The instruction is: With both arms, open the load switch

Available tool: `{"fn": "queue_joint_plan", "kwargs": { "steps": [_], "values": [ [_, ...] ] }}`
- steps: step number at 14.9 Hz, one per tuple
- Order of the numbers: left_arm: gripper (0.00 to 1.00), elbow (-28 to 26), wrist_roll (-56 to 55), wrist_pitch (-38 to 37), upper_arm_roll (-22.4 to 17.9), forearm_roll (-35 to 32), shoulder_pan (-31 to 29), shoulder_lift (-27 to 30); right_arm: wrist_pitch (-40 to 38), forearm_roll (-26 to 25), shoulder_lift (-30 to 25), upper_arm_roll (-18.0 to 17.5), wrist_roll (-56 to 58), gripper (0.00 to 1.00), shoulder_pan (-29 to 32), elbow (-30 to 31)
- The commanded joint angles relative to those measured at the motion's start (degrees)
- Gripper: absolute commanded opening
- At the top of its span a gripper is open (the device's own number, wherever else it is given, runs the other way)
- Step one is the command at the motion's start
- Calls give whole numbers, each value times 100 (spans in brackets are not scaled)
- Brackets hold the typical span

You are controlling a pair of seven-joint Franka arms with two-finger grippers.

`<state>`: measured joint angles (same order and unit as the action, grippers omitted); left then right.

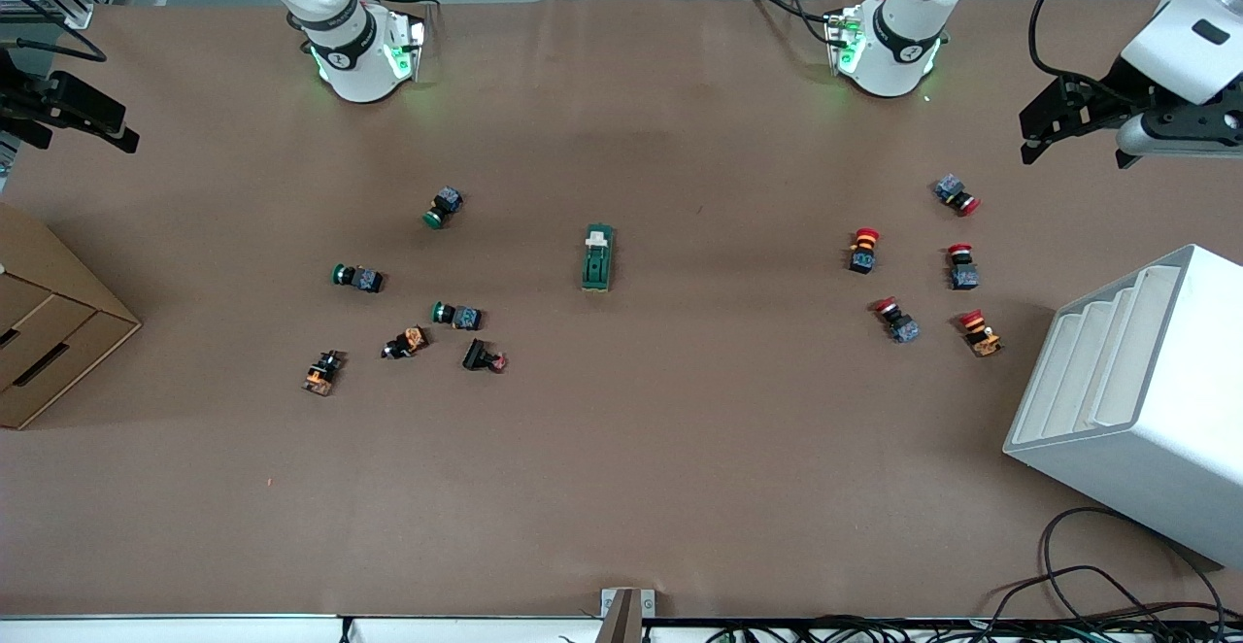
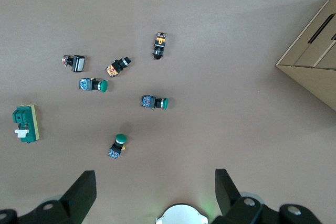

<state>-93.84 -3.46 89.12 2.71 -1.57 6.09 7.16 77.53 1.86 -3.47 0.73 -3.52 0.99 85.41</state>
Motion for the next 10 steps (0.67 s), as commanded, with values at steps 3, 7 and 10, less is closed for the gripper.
{"fn": "queue_joint_plan", "kwargs": {
  "steps": [3,7,10],
  "values": [
    [100,-38,109,-210,-69,298,-38,110,78,139,-198,-12,-114,100,24,240],
    [100,348,47,-377,-130,289,-55,-162,52,130,-198,-3,35,100,24,231],
    [100,437,30,-422,-139,254,-38,-277,43,60,-207,-12,290,100,24,231]
  ]
}}
